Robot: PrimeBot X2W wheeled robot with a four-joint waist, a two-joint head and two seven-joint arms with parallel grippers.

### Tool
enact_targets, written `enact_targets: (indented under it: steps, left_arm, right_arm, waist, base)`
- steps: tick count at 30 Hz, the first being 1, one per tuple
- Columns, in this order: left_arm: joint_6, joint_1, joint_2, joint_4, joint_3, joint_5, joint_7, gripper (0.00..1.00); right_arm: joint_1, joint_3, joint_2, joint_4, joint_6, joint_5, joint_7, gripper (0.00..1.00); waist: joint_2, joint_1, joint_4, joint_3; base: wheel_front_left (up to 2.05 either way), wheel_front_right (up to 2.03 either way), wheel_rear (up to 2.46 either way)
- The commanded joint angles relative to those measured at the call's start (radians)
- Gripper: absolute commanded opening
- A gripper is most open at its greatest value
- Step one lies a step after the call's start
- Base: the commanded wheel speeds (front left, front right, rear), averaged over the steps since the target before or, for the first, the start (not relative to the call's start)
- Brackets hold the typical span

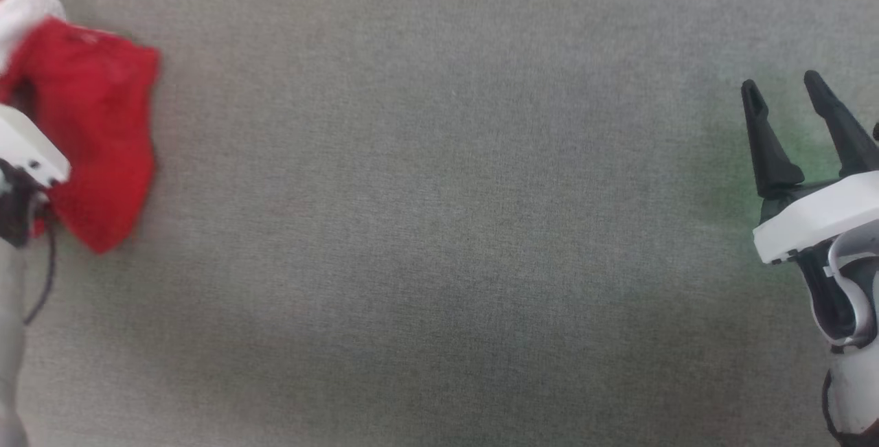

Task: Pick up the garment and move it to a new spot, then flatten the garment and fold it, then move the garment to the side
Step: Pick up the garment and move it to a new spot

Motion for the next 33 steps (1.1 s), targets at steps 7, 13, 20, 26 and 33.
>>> enact_targets:
  steps: [7, 13, 20, 26, 33]
  left_arm:
    - [-0.007, -0.047, 0.048, -0.088, -0.056, 0.023, -0.045, 0.0]
    - [-0.007, -0.038, 0.087, -0.248, -0.148, -0.032, 0.038, 0.0]
    - [-0.007, -0.007, 0.174, -0.501, -0.222, -0.091, 0.171, 0.0]
    - [0.016, 0.041, 0.202, -0.712, -0.236, -0.107, 0.286, 0.0]
    - [0.07, 0.117, 0.222, -0.971, -0.256, -0.127, 0.414, 0.0]
  right_arm:
    - [0.025, 0.004, 0.015, 0.029, 0.0, -0.004, -0.027, 1.0]
    - [0.046, 0.017, 0.031, 0.054, 0.0, -0.007, -0.043, 1.0]
    - [0.072, 0.015, 0.054, 0.067, 0.0, 0.0, -0.061, 1.0]
    - [0.086, -0.003, 0.067, 0.078, 0.0, 0.001, -0.075, 1.0]
    - [0.091, -0.028, 0.074, 0.086, 0.0, -0.002, -0.088, 1.0]
  waist:
    - [0.0, 0.0, 0.014, -0.094]
    - [0.0, 0.0, 0.021, -0.17]
    - [0.0, 0.0, 0.014, -0.252]
    - [0.0, 0.0, -0.017, -0.298]
    - [0.0, 0.0, -0.101, -0.327]
  base:
    - [0.0, 0.0, 0.0]
    - [0.0, 0.0, 0.0]
    - [0.0, 0.0, 0.0]
    - [0.0, 0.0, 0.0]
    - [0.0, 0.0, 0.0]
